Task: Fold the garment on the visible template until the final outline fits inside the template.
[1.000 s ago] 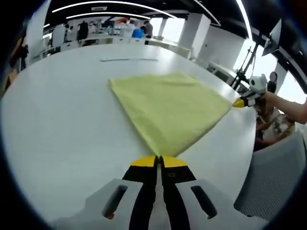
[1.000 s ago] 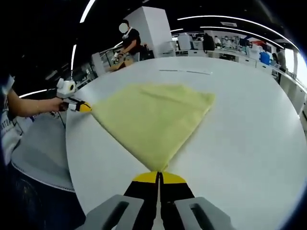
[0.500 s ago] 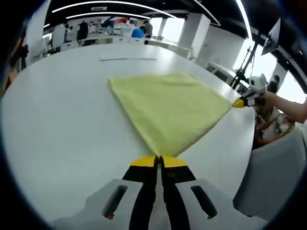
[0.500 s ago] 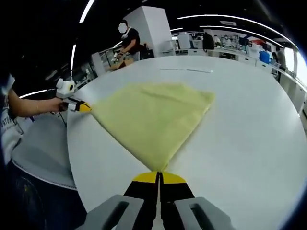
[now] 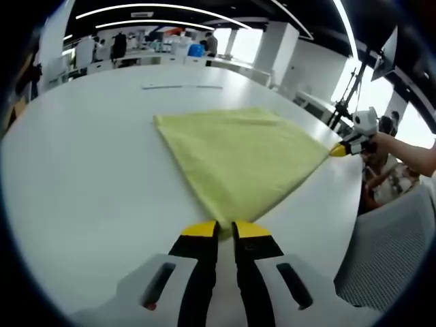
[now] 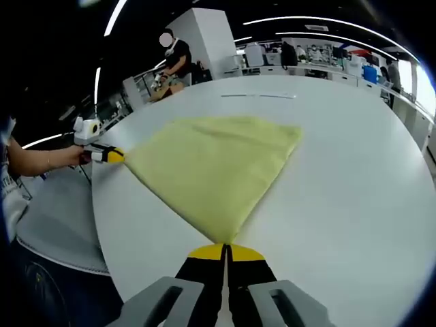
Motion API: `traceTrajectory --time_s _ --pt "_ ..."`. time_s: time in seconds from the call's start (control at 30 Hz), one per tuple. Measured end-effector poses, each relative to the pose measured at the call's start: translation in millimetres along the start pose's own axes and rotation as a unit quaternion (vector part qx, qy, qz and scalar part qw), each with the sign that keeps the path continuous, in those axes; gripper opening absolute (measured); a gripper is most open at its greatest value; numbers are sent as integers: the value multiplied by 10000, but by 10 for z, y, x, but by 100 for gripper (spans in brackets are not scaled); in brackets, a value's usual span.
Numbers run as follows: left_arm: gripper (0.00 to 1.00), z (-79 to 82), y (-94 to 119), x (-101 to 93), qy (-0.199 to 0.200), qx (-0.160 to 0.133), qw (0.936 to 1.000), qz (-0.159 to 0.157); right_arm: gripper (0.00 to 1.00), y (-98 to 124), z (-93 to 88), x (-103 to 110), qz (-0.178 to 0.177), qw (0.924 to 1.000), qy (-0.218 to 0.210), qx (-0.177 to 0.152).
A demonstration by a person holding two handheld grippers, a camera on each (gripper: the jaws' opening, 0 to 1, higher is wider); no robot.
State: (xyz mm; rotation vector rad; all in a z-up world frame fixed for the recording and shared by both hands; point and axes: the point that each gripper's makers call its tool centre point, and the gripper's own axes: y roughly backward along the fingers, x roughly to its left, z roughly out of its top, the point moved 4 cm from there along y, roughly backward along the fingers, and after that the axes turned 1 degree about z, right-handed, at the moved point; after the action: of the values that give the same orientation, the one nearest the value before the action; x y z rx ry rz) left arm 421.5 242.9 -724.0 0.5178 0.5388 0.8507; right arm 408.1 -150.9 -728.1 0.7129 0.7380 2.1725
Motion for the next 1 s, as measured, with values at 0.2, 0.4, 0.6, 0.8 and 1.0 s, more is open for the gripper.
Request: traceTrajectory --time_s 0.2,0.4,0.6,0.8,1.0 --pt "21 3 -20 -19 -68 14 10000 36 8 -4 47 19 -9 9999 -32 -148" --pt "34 13 -27 -30 -147 3 9999 88 37 -30 99 54 -79 9996 111 -254" --pt "53 96 -8 -49 -316 -141 9992 184 52 -33 205 113 -5 9988 125 -468" --pt "63 251 77 -124 -515 -364 9978 213 70 1 367 198 -25 9970 189 -756" --pt "72 370 176 -184 -650 -516 9963 221 80 80 518 287 -23 9954 363 -890"
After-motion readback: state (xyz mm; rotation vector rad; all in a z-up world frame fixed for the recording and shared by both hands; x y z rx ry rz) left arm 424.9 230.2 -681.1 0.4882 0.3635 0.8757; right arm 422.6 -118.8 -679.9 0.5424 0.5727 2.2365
